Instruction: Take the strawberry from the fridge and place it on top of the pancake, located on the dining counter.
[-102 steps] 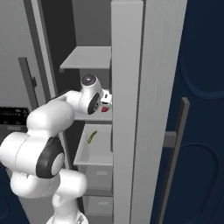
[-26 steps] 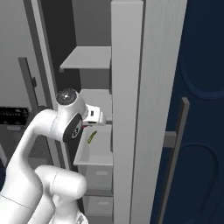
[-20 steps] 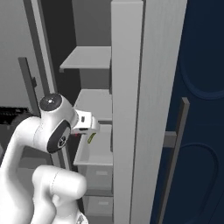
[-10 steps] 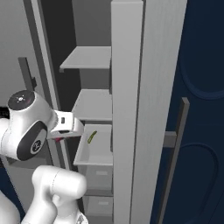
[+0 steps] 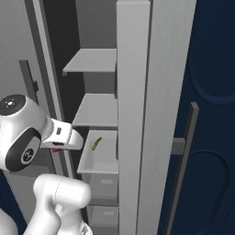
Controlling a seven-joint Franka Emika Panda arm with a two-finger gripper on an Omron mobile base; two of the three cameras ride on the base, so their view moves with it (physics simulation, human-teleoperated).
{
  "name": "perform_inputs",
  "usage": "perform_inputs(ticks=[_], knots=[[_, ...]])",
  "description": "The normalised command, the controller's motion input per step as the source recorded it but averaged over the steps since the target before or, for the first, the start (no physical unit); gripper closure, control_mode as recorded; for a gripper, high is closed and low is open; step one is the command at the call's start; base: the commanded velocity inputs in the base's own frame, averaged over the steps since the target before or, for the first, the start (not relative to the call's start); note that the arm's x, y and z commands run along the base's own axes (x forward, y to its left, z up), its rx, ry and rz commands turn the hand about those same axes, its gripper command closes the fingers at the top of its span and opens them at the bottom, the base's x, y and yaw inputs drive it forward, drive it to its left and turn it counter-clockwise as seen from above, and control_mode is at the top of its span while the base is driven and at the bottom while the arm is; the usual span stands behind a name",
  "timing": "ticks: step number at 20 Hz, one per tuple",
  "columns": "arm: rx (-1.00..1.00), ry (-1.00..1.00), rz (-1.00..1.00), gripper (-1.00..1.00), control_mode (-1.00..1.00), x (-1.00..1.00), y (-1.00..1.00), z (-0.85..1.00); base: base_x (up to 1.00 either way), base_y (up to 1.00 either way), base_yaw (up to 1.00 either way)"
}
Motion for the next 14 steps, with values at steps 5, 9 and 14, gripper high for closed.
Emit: perform_inputs(ticks=[5, 9, 14], knots=[[0.06, 0.0, -0.28, 1.0, -1.0, -0.05, 0.0, -0.11, 0.0, 0.0, 0.0], [0.14, 0.0, -0.31, 1.0, -1.0, -0.08, 0.0, -0.1, 0.0, 0.0, 0.0], [0.11, 0.0, -0.12, 1.0, -1.0, 0.0, -0.07, -0.41, 0.0, 0.0, 0.0]])
